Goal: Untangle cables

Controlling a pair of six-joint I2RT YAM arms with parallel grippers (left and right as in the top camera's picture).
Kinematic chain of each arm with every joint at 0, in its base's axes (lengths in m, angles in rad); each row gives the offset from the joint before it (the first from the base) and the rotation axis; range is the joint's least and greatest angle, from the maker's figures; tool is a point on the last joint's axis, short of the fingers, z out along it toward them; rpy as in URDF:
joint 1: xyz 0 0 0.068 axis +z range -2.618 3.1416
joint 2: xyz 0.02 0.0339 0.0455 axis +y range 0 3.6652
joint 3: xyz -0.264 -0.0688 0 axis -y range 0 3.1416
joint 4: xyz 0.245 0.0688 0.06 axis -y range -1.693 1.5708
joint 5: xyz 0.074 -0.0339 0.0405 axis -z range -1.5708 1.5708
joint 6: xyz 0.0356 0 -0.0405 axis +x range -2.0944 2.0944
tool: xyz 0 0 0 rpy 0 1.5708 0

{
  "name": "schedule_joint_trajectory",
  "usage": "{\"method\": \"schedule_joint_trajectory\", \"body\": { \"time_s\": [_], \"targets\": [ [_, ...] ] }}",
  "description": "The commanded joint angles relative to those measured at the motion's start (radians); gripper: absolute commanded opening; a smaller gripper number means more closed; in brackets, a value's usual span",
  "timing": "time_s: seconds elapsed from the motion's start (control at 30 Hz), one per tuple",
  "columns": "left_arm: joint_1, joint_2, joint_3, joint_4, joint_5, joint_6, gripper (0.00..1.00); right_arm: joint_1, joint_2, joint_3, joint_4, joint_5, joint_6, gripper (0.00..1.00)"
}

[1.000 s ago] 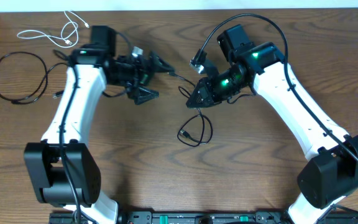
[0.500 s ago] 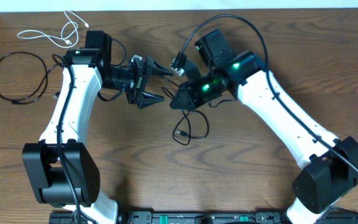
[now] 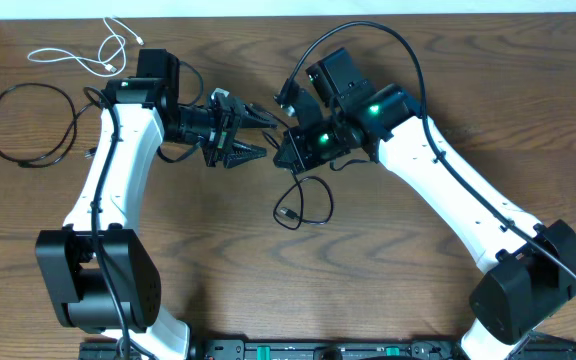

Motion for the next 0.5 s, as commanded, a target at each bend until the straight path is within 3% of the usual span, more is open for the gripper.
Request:
{"method": "schedule_joint_trajectory", "body": {
  "time_s": [0.0, 0.17, 0.37, 0.47],
  "targets": [
    [0.002, 0.003, -0.002, -0.005, 0.001, 0.003, 0.55, 0.008, -0.016, 0.017, 0.016, -0.067, 0.013, 0.01],
    [0.002, 0.003, -0.002, -0.005, -0.072, -0.023, 0.54, 0.008, -0.016, 0.017, 0.040, -0.122, 0.013, 0.01],
    [0.002, 0.003, -0.002, -0.005, -0.072, -0.084, 0.40, 0.011, -0.016, 0.017, 0.033, -0.120, 0.013, 0.01],
    [0.002, 0.003, -0.002, -0.005, -0.048, -0.084, 0.39, 0.012, -0.016, 0.017, 0.029, -0.087, 0.013, 0.01]
  ]
}}
